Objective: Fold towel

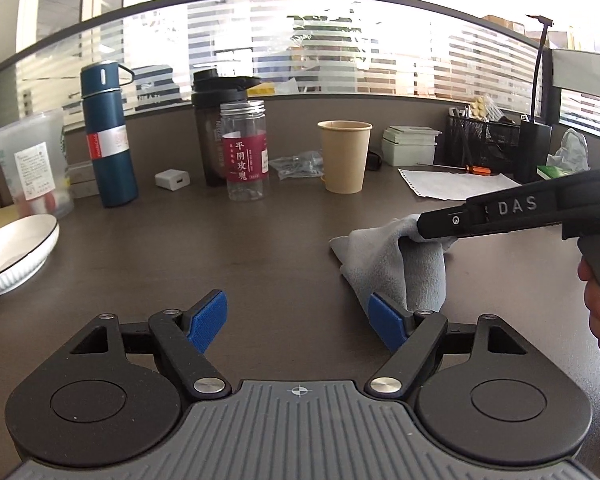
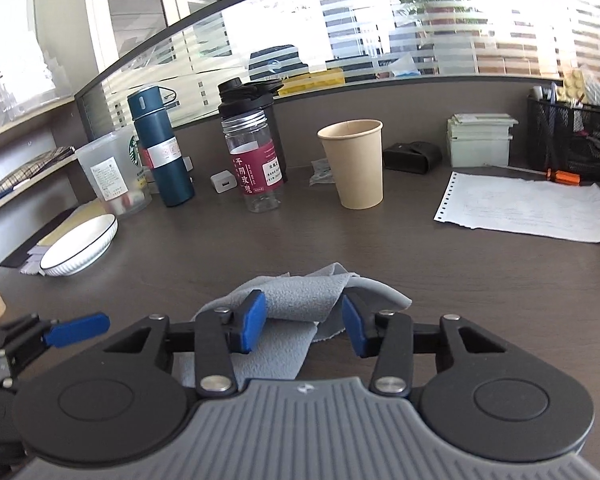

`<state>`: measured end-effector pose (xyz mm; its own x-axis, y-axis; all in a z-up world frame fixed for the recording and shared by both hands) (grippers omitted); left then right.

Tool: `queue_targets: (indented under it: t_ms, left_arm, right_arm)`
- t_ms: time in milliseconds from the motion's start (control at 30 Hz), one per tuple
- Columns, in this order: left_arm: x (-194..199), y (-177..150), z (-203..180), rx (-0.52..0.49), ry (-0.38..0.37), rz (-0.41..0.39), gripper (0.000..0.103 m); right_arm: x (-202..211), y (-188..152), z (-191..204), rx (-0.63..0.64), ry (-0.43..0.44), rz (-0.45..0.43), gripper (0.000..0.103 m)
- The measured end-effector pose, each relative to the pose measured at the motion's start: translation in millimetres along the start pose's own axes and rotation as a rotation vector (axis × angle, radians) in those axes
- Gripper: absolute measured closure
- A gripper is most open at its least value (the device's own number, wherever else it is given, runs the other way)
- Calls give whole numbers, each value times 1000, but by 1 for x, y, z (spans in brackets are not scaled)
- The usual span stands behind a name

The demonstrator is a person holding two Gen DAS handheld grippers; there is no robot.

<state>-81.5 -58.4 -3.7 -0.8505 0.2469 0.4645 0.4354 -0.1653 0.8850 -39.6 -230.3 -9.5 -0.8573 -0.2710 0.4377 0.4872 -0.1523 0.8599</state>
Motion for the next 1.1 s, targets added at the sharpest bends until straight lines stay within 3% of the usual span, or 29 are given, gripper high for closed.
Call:
queue_targets:
  t_ms: [67,100,400,533,633,700,800,900,1100]
  left_arm:
    - [0,0,0,1,-1,0,19]
    - [1,0,0,1,-2,-3,19]
    - [28,10,9,23,3,-62,19]
    - [51,20,32,78,59,-99,19]
    - [71,23,58,145,123,-118,19]
    - [84,22,72,168,167,-123,19]
    - [101,21,92,185,224,-118,19]
    - [106,17,94,184,217,-106,19]
    - [85,12,69,99,136,-56,19]
  right_arm:
    - [-3,-1,-1,-16,20,11,94]
    - [-3,-1,-1,-23,23,10,99]
    - [59,33,30,198,-53,-196,99]
    - [91,48,63,323,11,-274,99]
    - [87,32,96,401,133,-216,99]
    - [74,6,120,467,211,-128,99]
    - [52,-36,143,546,254,17,93]
    - [45,-63,154,574,290,94,92]
    - [69,-65,135,546,262,72,85]
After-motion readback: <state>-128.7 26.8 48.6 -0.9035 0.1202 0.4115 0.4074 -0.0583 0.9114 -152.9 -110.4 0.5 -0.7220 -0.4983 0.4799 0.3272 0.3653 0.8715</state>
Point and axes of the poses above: each gripper's, at about its wrist camera, not at the fingertips, and x roughly against the way its jaws point, z to its left, y to its top, the point moved 4 cm from there along -x, roughly the way its jaws point, and after that the axes turned 1 degree about x, right-handed, at the moved point
